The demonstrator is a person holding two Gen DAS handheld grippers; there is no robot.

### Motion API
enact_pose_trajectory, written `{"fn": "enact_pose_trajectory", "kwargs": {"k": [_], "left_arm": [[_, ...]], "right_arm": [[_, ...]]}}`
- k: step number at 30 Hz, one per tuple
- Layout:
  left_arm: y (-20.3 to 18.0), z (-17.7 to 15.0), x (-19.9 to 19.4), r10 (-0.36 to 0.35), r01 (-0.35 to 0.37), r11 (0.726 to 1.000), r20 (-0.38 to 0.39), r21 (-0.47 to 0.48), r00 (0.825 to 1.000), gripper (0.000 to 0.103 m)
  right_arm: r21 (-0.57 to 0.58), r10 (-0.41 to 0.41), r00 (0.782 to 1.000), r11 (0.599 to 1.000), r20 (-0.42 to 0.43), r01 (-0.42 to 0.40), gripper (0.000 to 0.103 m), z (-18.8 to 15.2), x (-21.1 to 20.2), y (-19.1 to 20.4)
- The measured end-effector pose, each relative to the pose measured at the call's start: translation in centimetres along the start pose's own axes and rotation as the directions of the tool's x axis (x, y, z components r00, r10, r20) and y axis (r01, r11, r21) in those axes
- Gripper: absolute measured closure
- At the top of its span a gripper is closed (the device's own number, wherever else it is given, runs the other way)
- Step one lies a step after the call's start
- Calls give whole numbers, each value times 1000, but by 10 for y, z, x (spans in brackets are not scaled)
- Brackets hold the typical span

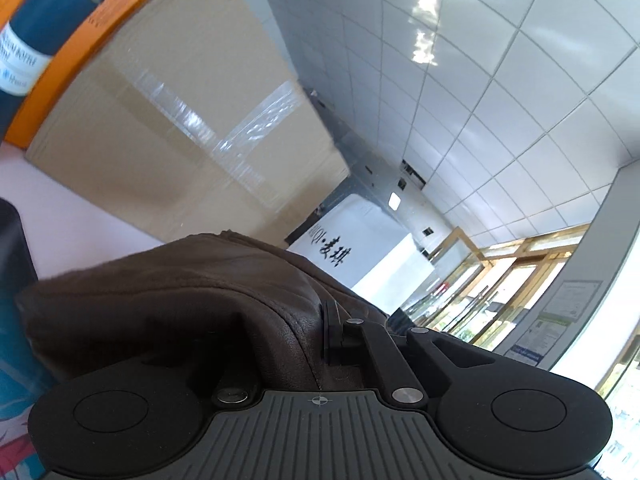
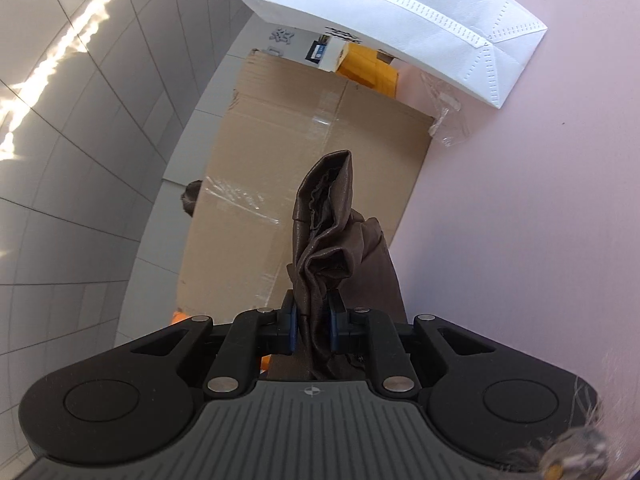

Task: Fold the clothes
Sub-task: 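Close the left tool on the brown jacket while the right tool grasps another part, then lift the brown jacket with both tools and carry it onto the printed mat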

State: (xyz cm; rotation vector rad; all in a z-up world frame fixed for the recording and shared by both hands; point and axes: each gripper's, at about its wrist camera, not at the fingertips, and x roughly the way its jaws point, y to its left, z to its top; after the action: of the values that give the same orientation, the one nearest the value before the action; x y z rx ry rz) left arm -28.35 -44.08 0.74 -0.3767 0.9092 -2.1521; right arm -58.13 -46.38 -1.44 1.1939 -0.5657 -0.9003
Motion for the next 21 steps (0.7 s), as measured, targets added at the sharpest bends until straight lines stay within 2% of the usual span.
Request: {"fn": "enact_pose_trajectory", "kwargs": {"k": [2, 4, 8, 10, 11, 13, 15, 18, 19, 21], "left_arm": [[-23, 2, -28, -6, 4, 999, 49, 49, 999, 99], [-45, 0, -58, 15, -24, 994, 92, 104, 996, 99], [-84, -9, -116, 109, -151, 961, 182, 231, 977, 99], [-102, -18, -148, 169, -233, 933, 237, 274, 957, 99], [-109, -25, -163, 204, -281, 915, 268, 291, 942, 99], [-121, -46, -194, 296, -396, 861, 320, 319, 900, 99], [-126, -63, -219, 383, -493, 814, 355, 307, 853, 99], [-119, -82, -245, 491, -601, 750, 376, 276, 786, 98], [-112, -87, -257, 525, -625, 736, 364, 259, 769, 98], [-97, -93, -271, 574, -649, 735, 329, 197, 750, 98]], "right_arm": [[23, 86, 996, 996, -39, -85, 89, -5, -2, 12], [60, 157, 984, 987, -89, -152, 89, -10, -8, 18], [142, 259, 942, 962, -213, -232, 90, -28, -2, 26], [168, 290, 913, 953, -287, -250, 90, -47, -3, 30], [188, 309, 889, 948, -337, -258, 90, -57, -6, 32], [210, 323, 837, 944, -441, -254, 90, -76, -4, 36], [192, 310, 779, 951, -545, -243, 89, -99, 0, 37], [169, 270, 684, 963, -678, -212, 89, -141, 8, 30], [164, 253, 659, 967, -708, -194, 89, -153, 13, 24], [141, 218, 640, 975, -737, -170, 87, -172, 19, 12]]}}
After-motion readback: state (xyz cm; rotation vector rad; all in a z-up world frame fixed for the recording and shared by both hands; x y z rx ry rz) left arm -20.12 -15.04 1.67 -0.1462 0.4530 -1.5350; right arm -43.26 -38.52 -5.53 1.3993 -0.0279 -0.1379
